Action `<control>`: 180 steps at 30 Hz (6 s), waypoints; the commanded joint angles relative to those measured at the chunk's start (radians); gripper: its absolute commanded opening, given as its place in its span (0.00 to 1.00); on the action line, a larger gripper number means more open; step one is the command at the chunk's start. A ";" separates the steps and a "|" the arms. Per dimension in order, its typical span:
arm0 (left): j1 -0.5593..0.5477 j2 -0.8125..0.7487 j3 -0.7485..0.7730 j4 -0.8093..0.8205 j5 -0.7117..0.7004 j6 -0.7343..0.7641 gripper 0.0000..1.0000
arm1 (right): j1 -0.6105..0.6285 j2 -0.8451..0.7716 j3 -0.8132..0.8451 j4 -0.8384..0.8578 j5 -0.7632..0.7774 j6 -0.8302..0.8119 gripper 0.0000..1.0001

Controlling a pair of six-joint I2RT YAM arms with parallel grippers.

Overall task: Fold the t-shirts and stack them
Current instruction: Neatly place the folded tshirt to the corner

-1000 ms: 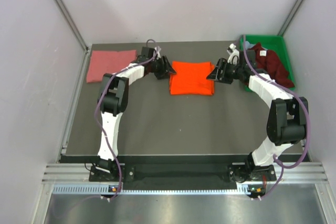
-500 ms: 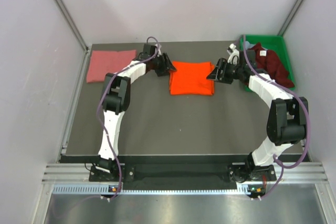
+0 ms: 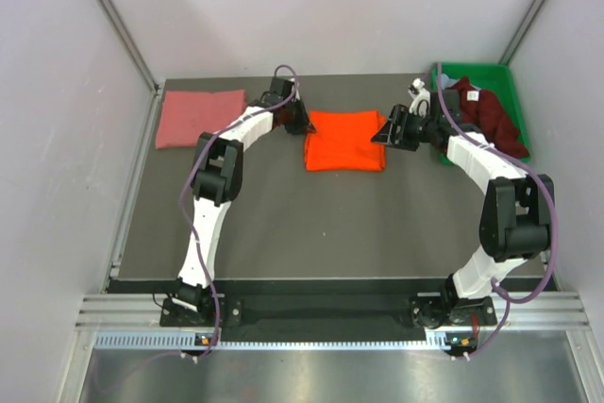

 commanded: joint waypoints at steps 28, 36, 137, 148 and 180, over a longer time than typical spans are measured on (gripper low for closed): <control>0.078 -0.245 0.157 -0.394 -0.500 0.581 0.00 | 0.004 -0.049 0.010 0.020 0.007 -0.012 0.62; 0.126 -0.286 0.127 -0.371 -0.563 0.749 0.00 | -0.007 -0.065 0.007 0.024 0.007 -0.012 0.63; 0.405 -0.096 0.023 0.116 0.170 0.349 0.58 | -0.070 -0.055 0.022 0.014 0.052 -0.040 0.75; 0.334 -0.312 0.080 -0.044 0.230 0.363 0.57 | -0.059 -0.170 0.085 -0.147 0.171 0.008 1.00; -0.069 -1.474 -1.049 0.232 0.103 0.174 0.99 | -0.048 -0.832 -0.206 -0.289 0.144 0.026 1.00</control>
